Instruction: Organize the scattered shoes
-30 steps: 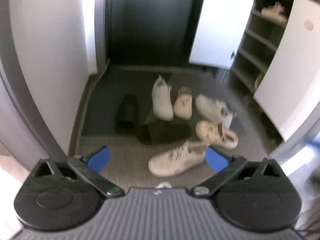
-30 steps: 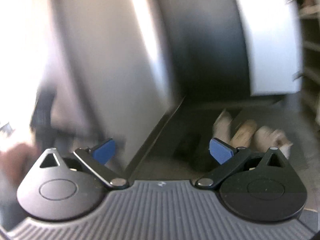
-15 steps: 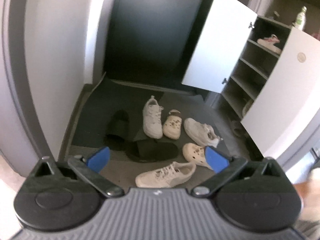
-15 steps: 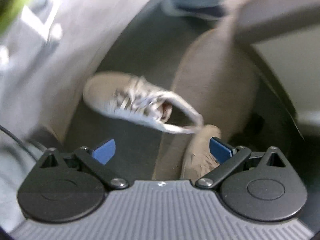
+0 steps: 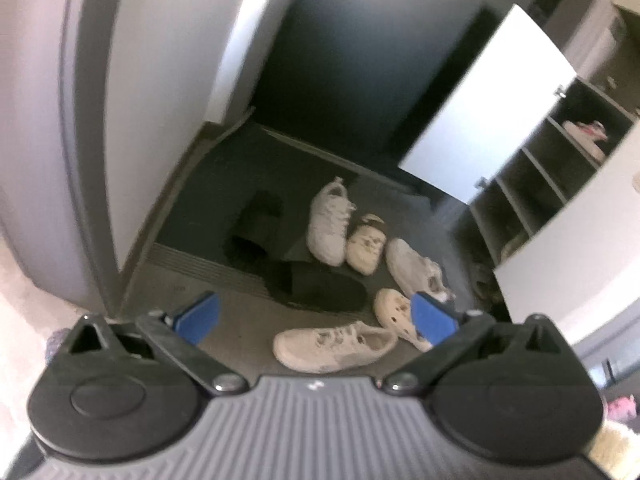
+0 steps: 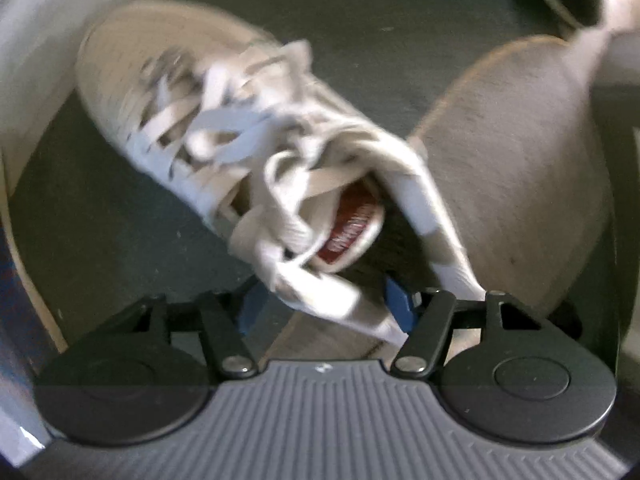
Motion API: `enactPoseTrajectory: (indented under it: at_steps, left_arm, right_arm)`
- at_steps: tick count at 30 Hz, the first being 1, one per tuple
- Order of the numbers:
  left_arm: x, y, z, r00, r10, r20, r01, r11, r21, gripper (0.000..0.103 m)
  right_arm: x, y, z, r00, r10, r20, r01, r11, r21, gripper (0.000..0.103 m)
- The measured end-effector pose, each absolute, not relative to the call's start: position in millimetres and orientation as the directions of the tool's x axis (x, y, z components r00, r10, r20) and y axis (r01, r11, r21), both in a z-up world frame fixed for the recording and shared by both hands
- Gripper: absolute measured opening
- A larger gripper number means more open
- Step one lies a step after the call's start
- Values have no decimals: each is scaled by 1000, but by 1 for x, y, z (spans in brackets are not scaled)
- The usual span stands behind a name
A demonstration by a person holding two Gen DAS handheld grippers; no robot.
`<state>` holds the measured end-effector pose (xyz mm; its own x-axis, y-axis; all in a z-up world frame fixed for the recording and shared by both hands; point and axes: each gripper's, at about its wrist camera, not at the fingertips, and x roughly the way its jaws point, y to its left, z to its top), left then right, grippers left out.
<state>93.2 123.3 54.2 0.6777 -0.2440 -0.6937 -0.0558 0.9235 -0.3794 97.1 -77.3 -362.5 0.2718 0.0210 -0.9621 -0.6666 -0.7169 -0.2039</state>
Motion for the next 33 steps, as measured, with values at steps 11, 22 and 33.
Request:
enactPoseTrajectory:
  at_steps: [11, 22, 33]
  left_arm:
    - [106, 117, 44, 677, -224, -701, -67, 930, -361, 103]
    - [95, 109, 42, 684, -233, -692, -44, 933, -357, 103]
    - [80, 115, 64, 760, -167, -628, -49, 949, -311, 103]
  right_arm:
    - [96, -83, -348, 178, -17, -984, -792, -595, -133, 38]
    - [97, -125, -284, 53, 100, -994, -989, -132, -67, 25]
    - [72, -113, -294, -82, 244, -966, -942, 297, 155, 21]
